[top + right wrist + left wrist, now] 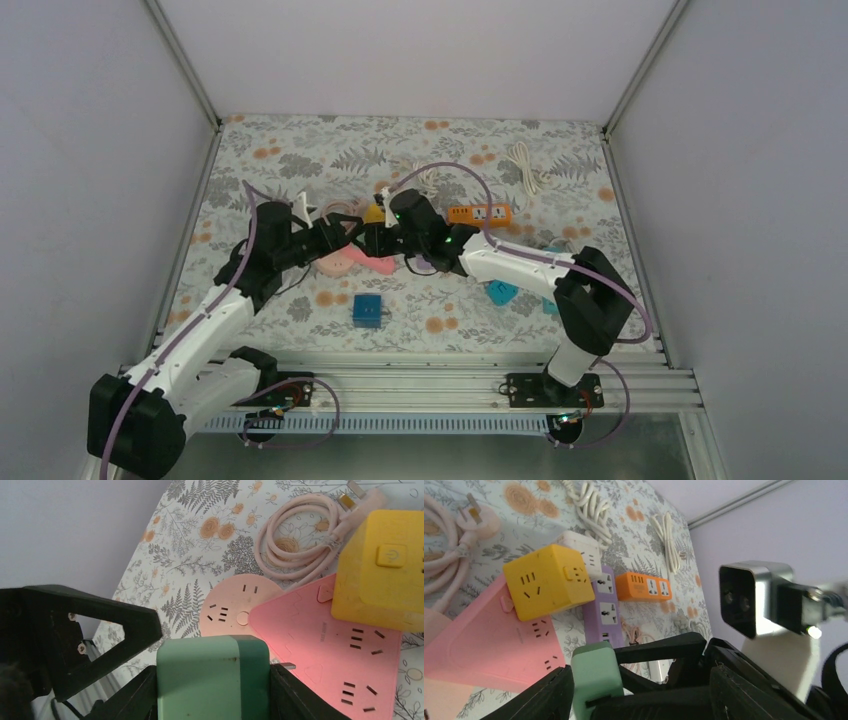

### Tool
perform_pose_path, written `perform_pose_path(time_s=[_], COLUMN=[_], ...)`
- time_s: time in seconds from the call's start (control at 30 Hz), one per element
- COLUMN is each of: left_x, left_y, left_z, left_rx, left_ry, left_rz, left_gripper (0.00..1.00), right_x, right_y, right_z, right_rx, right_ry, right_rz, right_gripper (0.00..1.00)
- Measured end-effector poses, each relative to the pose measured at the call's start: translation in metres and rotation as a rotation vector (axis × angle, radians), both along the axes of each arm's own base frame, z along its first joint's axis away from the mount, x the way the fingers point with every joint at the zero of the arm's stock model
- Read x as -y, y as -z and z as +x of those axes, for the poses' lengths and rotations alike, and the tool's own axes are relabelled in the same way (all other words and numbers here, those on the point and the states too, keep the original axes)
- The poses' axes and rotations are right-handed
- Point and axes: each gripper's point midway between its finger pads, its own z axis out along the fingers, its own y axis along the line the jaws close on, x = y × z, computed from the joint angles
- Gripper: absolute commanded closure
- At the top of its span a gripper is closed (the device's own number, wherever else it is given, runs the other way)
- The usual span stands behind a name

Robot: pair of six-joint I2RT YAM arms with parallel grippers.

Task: Insert the plug
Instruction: Pick up the plug from the center of the board.

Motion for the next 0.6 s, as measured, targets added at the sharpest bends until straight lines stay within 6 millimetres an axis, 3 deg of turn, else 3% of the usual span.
perform_pose_path(time_s=[0.27, 0.6], left_x=[-0.004, 0.005], left_y=[0.006, 0.016], left_z=[0.001, -0.003], left_rx=[-0.057, -0.106], left_ry=[-0.018, 0.046], left_rz=[0.036, 0.035], left_gripper=[0.42, 0.4], right_x=[-0.012, -0.004], right_y=[-0.001, -0.007], right_z=[-0.003, -0.003], right_rx=[0.182, 0.38], right_ry=[-0.053, -0.126], right_rz=[-0.052, -0.092], right_gripper=[0.56, 0.56])
